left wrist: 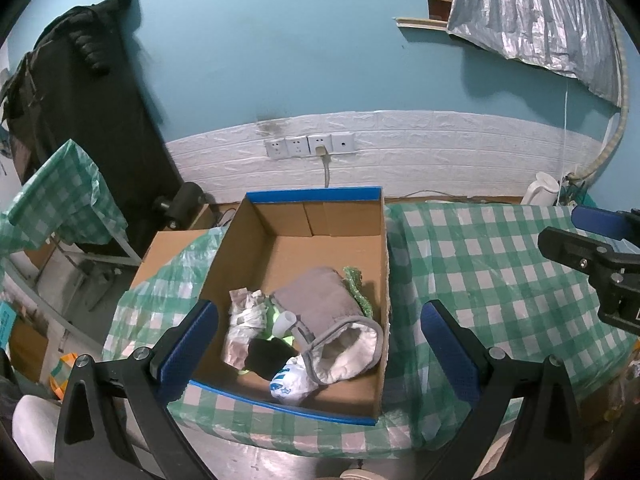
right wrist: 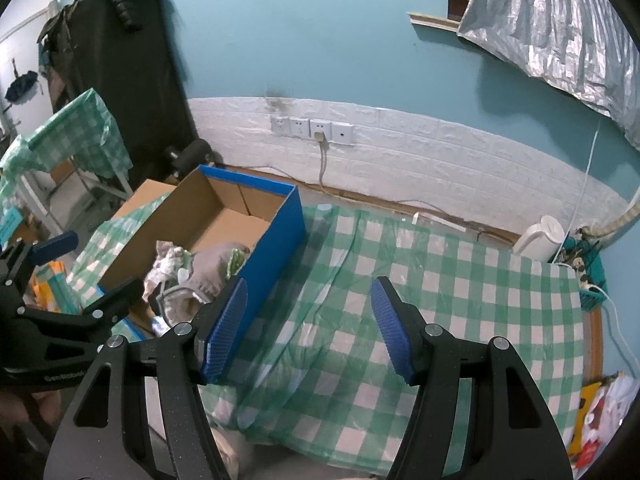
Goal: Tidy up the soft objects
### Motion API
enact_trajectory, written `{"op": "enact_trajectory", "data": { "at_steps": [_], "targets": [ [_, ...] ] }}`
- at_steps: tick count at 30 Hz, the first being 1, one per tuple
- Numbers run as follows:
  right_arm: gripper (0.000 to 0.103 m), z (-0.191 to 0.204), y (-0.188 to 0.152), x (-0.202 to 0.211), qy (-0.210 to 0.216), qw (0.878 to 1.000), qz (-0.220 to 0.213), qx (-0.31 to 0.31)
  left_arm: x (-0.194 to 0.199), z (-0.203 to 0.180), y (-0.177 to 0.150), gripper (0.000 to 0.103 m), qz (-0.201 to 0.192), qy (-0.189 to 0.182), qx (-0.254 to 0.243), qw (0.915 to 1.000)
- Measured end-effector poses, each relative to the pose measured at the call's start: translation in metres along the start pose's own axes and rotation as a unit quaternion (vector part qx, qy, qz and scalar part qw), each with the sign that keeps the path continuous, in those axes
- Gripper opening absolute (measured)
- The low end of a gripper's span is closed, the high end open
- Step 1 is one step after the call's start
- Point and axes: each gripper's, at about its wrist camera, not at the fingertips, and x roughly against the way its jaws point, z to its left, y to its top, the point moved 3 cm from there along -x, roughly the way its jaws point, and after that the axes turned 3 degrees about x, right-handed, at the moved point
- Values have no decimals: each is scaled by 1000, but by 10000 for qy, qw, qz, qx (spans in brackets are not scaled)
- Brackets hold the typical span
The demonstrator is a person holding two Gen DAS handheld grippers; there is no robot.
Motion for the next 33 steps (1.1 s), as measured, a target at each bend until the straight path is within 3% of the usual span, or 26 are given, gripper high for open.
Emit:
{"op": "enact_trajectory", "data": {
  "at_steps": [33],
  "targets": [
    [64, 2, -1, 0, -9, 10000, 26, 43, 2, 0, 0, 102, 18, -4, -12, 10000]
  ]
}}
